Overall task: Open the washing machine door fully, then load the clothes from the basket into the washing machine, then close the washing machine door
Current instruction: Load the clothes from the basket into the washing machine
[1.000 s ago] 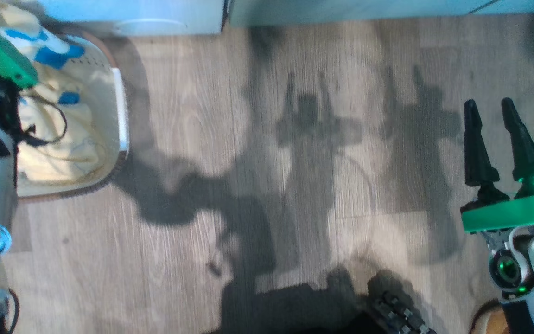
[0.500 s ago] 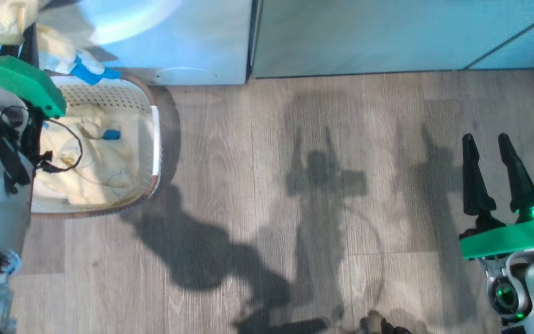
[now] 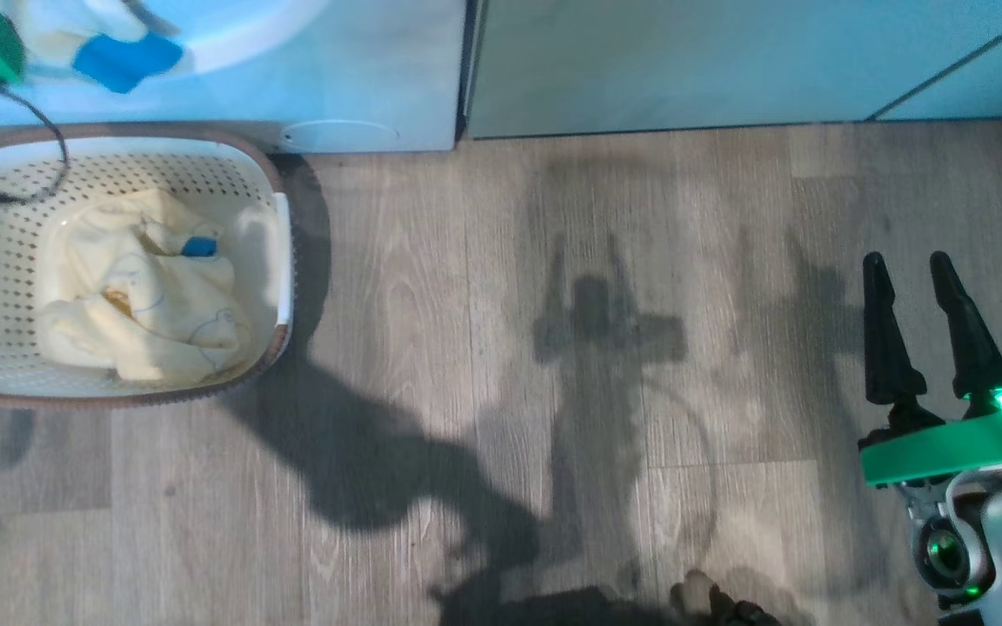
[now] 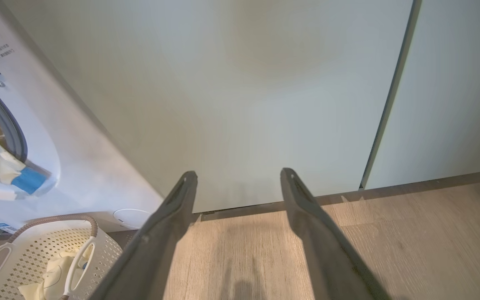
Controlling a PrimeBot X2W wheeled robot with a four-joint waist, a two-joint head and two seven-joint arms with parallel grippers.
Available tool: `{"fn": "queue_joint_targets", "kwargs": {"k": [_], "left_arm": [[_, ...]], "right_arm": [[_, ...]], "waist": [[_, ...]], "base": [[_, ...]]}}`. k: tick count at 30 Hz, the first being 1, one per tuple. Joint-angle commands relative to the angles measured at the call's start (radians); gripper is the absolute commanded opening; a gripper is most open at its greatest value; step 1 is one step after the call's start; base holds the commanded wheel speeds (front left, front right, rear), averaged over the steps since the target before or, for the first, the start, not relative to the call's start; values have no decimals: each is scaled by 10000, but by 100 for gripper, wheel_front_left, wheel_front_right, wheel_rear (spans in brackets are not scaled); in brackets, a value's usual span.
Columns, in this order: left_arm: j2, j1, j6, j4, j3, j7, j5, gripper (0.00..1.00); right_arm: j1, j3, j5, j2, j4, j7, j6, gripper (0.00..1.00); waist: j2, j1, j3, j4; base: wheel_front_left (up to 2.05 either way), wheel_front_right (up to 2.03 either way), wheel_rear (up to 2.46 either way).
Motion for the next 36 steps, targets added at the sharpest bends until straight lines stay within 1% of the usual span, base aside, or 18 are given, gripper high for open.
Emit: {"fn": "queue_joint_targets", "kwargs": {"k": [1, 6, 7, 12, 17, 23, 28, 33, 36], "left_arm": [[771, -736, -6, -393, 200, 144, -164, 0], [1128, -1847, -6, -284, 90, 524, -220, 0], [1128, -1847, -6, -284, 90, 524, -220, 0], [1197, -3114, 6, 159, -57, 663, -85, 0], [1169, -4273, 135, 796, -227, 532, 148, 0], [1211, -5465, 232, 1614, -484, -19, 509, 0], [1187, -6183, 270, 1982, -731, -572, 782, 0], [1084, -6777, 489, 2081, -780, -1404, 899, 0], [1084, -6936, 622, 1937, -740, -1682, 944, 0]], "right_arm": [[-88, 174, 54, -118, -297, -67, 4, 100], [-308, 259, 79, -59, -323, -67, 4, 100], [-308, 259, 79, -59, -323, -67, 4, 100], [-513, 303, 111, -33, -326, -67, 4, 100], [-756, 392, 143, -8, -346, -67, 4, 100], [-1072, 565, 192, 64, -361, -67, 4, 100], [-1323, 755, 233, 135, -360, -67, 4, 100], [-1484, 790, 262, 193, -385, -67, 4, 100], [-1504, 833, 264, 245, -373, -67, 4, 100]], "waist": [[-1, 0, 197, -126], [-1, 0, 625, -332], [-1, 0, 625, -332], [-1, 0, 1132, -455], [-1, 0, 1646, -620], [-1, 0, 2205, -905], [-1, 0, 2586, -1162], [-1, 0, 2886, -1318], [-1, 0, 2964, -1354]], "base": [[0, 0, 0], [0, 0, 0], [0, 0, 0], [0, 0, 0], [0, 0, 0], [0, 0, 0], [0, 0, 0], [0, 0, 0], [0, 0, 0]]}}
